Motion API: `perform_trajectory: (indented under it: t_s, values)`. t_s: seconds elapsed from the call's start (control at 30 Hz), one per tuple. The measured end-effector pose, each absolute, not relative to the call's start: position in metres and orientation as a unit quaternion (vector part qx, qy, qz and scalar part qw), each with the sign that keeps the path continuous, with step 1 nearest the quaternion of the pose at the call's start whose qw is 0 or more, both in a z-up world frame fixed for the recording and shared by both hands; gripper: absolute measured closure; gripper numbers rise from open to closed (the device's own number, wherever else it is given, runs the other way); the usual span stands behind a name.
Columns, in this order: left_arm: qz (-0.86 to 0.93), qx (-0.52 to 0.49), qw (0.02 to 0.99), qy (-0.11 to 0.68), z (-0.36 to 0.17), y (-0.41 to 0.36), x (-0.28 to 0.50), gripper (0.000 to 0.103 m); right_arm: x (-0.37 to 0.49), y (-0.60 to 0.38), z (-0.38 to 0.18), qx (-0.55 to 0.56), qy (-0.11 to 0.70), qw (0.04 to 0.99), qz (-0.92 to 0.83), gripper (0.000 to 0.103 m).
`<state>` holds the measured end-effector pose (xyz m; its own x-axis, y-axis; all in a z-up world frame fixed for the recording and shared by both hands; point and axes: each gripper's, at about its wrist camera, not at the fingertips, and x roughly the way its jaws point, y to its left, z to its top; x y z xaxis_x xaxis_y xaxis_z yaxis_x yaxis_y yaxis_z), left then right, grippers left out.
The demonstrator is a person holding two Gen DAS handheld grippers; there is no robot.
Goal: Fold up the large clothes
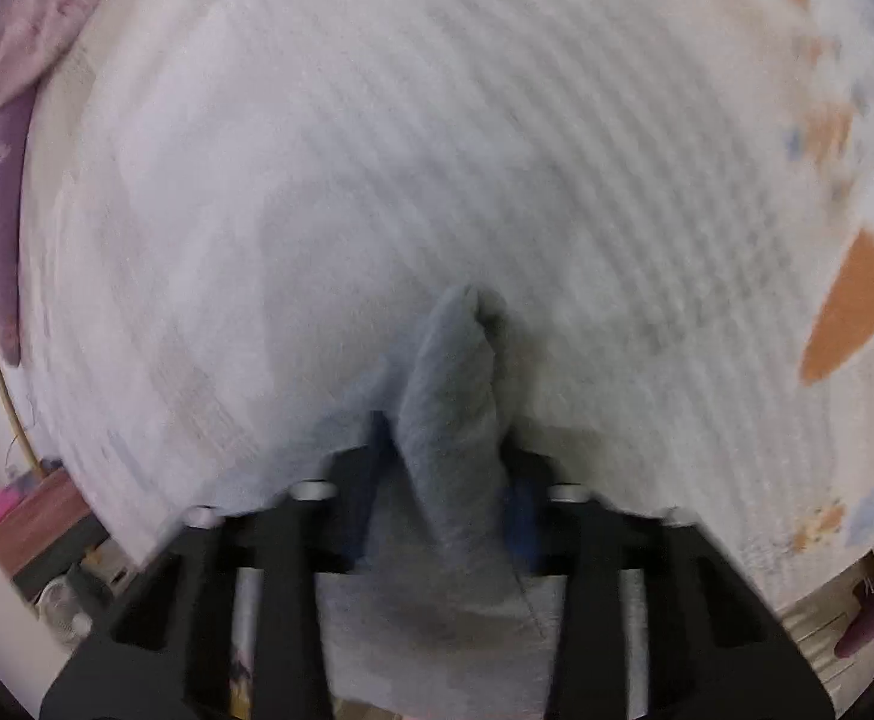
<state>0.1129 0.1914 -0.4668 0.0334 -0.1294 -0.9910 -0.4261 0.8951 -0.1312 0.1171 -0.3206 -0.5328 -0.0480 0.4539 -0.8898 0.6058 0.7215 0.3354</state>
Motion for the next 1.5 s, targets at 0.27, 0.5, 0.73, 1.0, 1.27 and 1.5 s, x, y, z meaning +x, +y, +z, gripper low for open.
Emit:
perform_trajectory:
  t_s: [0.27,0.5,0.73,1.0,1.27,1.5]
  values:
    - [0.103,-0.228,0.723,0.643,-0.43,0.202,0.153,0.096,0.165,-0.317,-0.494,0.356,0.676,0.643,-0.055,0.089]
    - [0.046,-0.214,0.788,0.575,-0.368,0.195,0.212,0.095,0.221,-0.341,-0.444,0.374,0.622,0.687,-0.043,0.089]
    - [0.096,-0.154,0.777,0.602,-0.382,0.174,0.314,0.043,0.296,-0.351,-0.444,0.32,0.643,0.689,-0.1,0.023]
    - [0.109,-0.174,0.699,0.685,-0.427,0.164,0.21,0.025,0.197,-0.34,-0.477,0.265,0.718,0.636,-0.095,0.012]
    - [0.094,-0.269,0.642,0.712,-0.476,0.133,0.133,0.026,0.089,-0.311,-0.532,0.414,0.727,0.538,-0.1,0.013]
    - [0.135,-0.332,0.642,0.678,-0.486,0.138,0.131,0.094,0.071,-0.31,-0.551,0.605,0.61,0.501,-0.101,0.079]
